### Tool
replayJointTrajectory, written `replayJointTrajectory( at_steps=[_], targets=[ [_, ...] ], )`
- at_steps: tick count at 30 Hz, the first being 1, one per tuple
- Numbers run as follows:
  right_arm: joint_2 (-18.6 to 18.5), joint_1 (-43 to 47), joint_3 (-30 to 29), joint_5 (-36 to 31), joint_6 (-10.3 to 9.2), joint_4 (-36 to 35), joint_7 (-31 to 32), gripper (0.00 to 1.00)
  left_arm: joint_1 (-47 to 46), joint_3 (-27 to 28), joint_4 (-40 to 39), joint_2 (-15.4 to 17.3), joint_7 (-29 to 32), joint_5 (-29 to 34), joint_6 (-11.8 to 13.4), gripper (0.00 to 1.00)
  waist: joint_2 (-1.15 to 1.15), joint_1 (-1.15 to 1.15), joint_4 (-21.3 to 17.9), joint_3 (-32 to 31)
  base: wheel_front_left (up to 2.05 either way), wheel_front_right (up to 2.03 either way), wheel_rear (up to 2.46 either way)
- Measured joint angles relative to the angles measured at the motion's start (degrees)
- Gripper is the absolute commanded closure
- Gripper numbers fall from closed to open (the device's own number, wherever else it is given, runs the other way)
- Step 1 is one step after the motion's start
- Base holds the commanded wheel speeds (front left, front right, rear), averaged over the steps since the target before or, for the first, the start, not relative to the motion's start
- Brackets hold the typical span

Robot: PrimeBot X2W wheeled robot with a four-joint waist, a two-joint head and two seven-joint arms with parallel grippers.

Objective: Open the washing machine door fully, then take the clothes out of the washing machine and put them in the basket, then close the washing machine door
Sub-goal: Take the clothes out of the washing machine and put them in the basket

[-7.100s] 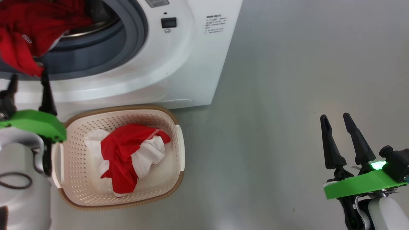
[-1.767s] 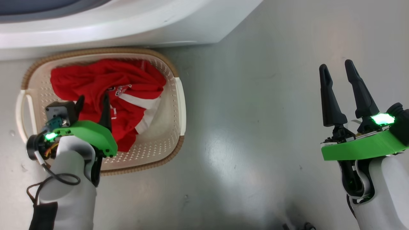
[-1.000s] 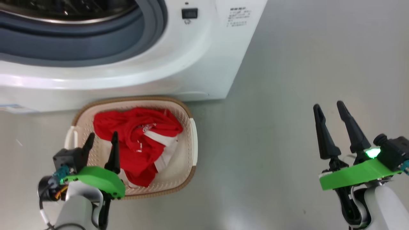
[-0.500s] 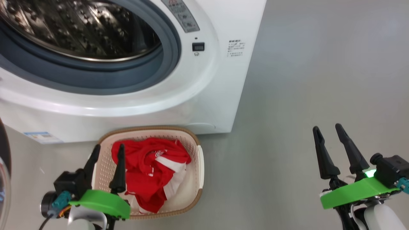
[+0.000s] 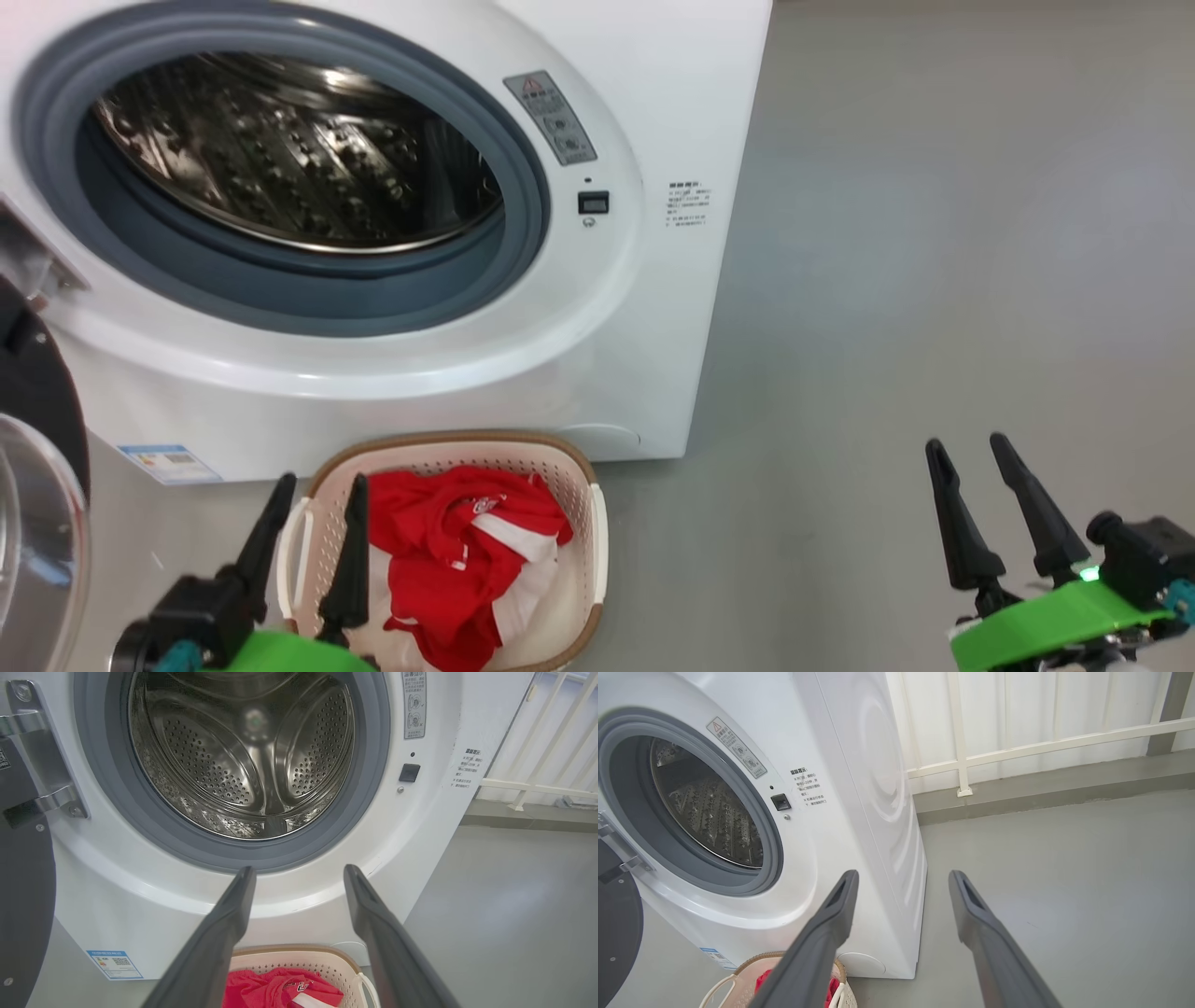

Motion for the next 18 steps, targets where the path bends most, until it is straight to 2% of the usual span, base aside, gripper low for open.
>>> replayJointTrajectory(
  at_steps=[18],
  targets=[
    [-0.43, 7.06, -1.37, 0.00, 0.00, -0.58, 0.00, 0.00, 11.55, 1.81, -8.67, 0.03, 0.00, 0.89, 0.00, 0.00, 0.00, 0.00, -0.02, -6.04, 0.00, 0.00, 0.00]
  ],
)
